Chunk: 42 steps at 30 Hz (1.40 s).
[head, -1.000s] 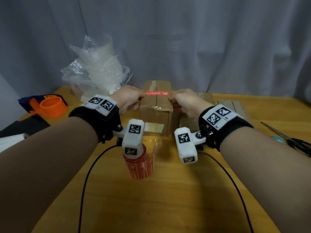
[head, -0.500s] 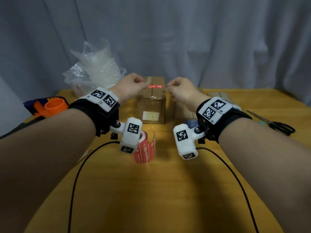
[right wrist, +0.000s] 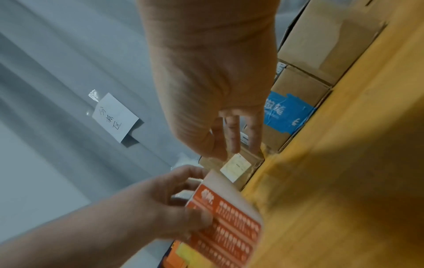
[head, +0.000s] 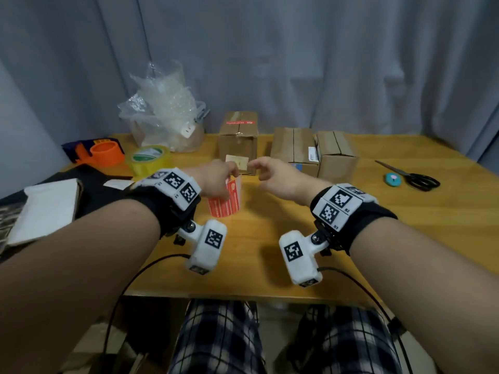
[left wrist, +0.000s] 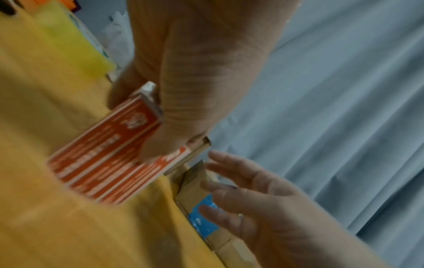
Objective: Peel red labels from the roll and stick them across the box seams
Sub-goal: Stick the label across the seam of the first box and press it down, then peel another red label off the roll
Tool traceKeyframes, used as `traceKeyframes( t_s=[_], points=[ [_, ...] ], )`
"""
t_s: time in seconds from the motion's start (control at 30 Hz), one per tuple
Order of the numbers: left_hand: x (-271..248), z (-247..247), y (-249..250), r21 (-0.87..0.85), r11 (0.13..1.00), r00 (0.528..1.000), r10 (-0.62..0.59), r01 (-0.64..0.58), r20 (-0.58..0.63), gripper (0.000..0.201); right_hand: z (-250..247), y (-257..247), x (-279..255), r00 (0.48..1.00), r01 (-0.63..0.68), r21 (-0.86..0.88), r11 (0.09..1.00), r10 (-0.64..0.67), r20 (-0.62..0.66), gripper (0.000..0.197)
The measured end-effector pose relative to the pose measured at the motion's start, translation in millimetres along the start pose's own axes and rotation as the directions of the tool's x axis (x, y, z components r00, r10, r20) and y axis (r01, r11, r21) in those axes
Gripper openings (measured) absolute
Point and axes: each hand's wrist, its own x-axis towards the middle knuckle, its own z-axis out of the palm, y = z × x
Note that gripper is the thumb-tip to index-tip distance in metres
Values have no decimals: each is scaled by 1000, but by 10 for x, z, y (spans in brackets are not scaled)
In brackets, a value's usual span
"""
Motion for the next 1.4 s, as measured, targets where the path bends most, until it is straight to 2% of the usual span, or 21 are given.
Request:
traceKeyframes(
  t_s=[0.1, 0.2, 0.33, 0.4, 0.47, 0.53, 0.63, 0.7, 0.8, 0.9, 1.07, 1.2, 1.4],
  points=[
    [83, 141, 1, -103, 982, 974, 138, -158, -177, 32, 41, 83, 3, 999, 52, -36, 998, -53, -2, 61],
    [195, 194, 0, -194, 942, 951, 236, -274, -199, 25, 43, 205, 66, 993, 105, -108, 989, -109, -34, 53],
    [333, 191, -6, -197, 897, 911, 354, -395, -213, 22, -2, 333, 159, 993, 68, -118, 991, -79, -88, 28],
    [387, 200, 4, -196, 911, 915, 308, -363, -260, 23, -23, 383, 188, 989, 25, -56, 998, -33, -144, 19],
    [407, 209, 18, -167, 944, 921, 223, -286, -319, 25, -24, 448, 196, 985, -9, 87, 996, 24, -170, 10],
    [394, 215, 28, -151, 962, 913, 157, -228, -377, 27, -19, 509, 183, 986, -11, 252, 968, 52, -159, 12],
    [331, 210, 88, -184, 952, 862, 126, -244, -492, 27, -34, 556, 149, 986, 30, 500, 866, 57, -158, 11],
    [304, 211, 127, -229, 935, 825, 101, -269, -556, 23, -51, 562, 142, 985, 63, 581, 812, 44, -167, 11],
    [292, 252, 169, -319, 905, 814, 51, -283, -578, 20, -37, 545, 162, 981, 92, 612, 786, 35, -192, 13],
    [285, 312, 178, -354, 894, 818, 24, -275, -575, 23, 2, 531, 167, 971, 98, 610, 787, 58, -231, 7],
    [248, 296, 159, -374, 862, 817, 75, -341, -572, 17, 32, 558, 155, 945, 101, 620, 778, 120, -305, 19],
    [238, 287, 177, -482, 801, 844, 53, -355, -533, 17, 32, 539, 119, 938, 111, 577, 809, 106, -329, 15],
    [272, 278, 224, -477, 813, 869, 68, -333, -490, 19, 13, 495, 90, 940, 123, 469, 875, 48, -338, 9]
  ],
)
